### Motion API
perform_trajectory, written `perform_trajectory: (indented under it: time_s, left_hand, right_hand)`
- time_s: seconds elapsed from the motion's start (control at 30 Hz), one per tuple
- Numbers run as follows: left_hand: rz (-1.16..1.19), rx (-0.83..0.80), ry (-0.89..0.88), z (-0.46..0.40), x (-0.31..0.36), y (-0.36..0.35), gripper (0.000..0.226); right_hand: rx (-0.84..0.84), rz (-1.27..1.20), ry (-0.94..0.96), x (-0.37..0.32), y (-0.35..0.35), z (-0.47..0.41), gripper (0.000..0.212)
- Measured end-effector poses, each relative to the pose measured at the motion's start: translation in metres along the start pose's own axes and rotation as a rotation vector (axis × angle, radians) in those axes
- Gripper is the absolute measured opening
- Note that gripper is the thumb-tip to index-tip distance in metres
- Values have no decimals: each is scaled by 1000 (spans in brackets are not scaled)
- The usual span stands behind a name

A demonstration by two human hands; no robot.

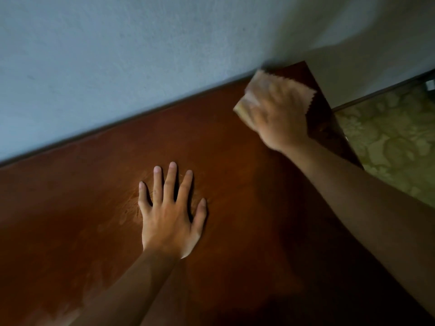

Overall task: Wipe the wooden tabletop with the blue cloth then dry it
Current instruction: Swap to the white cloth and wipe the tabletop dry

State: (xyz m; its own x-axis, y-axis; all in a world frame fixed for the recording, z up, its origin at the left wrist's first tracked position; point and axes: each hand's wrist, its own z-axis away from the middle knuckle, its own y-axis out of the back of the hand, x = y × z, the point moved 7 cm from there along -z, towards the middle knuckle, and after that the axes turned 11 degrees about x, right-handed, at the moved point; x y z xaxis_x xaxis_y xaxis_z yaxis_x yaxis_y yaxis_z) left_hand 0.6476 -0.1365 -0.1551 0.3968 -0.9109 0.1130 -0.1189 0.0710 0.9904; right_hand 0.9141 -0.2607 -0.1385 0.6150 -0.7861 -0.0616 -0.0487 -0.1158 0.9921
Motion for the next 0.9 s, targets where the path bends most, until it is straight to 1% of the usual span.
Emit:
perform_trajectory:
  time_s: [0.03, 0.1, 0.17, 0.2, 0.23, 0.33, 0.37, 0.43, 0.47, 0.5, 0.53, 0.57, 0.6, 0.63, 0.67, 0.73, 0.77, 0.83, 0.9]
  left_hand:
    - [3, 8, -1, 0, 0, 0, 66]
    - [6, 17, 2, -1, 0, 0, 65]
    - [9, 11, 8, -1, 0, -1, 65]
    - [10, 9, 9, -1, 0, -1, 65]
    - [8, 7, 12, -1, 0, -1, 65]
    - [9, 6, 20, -2, 0, 0, 66]
    - [16, 11, 17, -2, 1, 0, 66]
    - [28, 19, 22, -2, 1, 1, 66]
    - [32, 19, 27, -2, 0, 1, 66]
    - [35, 21, 29, -2, 0, 1, 66]
    - [35, 25, 31, -2, 0, 2, 66]
    - [33, 28, 31, -2, 0, 3, 65]
    - [33, 28, 30, -2, 0, 3, 65]
    - [36, 27, 32, -2, 1, 4, 65]
    - [38, 27, 33, -2, 1, 4, 65]
    - [31, 27, 34, -3, 2, 4, 65]
    - [25, 24, 30, -2, 2, 4, 65]
    - [26, 16, 29, -2, 3, 4, 66]
    - [31, 8, 40, -3, 3, 4, 66]
  right_hand:
    - [5, 50, -57, 21, 0, -9, 63]
    - [15, 35, -220, 49, 3, -18, 58]
    - [39, -37, -293, 37, 8, -8, 58]
    - [46, -46, -266, 17, 9, 4, 59]
    - [42, -46, -202, -10, 9, 17, 61]
    - [16, -136, 32, -92, 3, 61, 59]
    - [-1, -143, 85, -103, 3, 67, 57]
    - [-44, -84, 134, -84, 1, 61, 57]
    - [-54, -27, 108, -58, -1, 54, 57]
    - [-35, 40, 38, -28, 2, 47, 57]
    - [-11, 75, -73, 2, 7, 42, 56]
    - [10, 53, -185, 22, 9, 43, 55]
    - [24, 3, -269, 24, 11, 49, 54]
    - [39, -44, -300, 8, 12, 57, 54]
    - [50, -75, -267, -19, 11, 69, 55]
    - [65, -138, -80, -82, 8, 98, 54]
    - [66, -169, -1, -102, 7, 108, 52]
    - [13, -147, 100, -102, 6, 109, 52]
    - [-84, 18, 75, -58, -3, 95, 56]
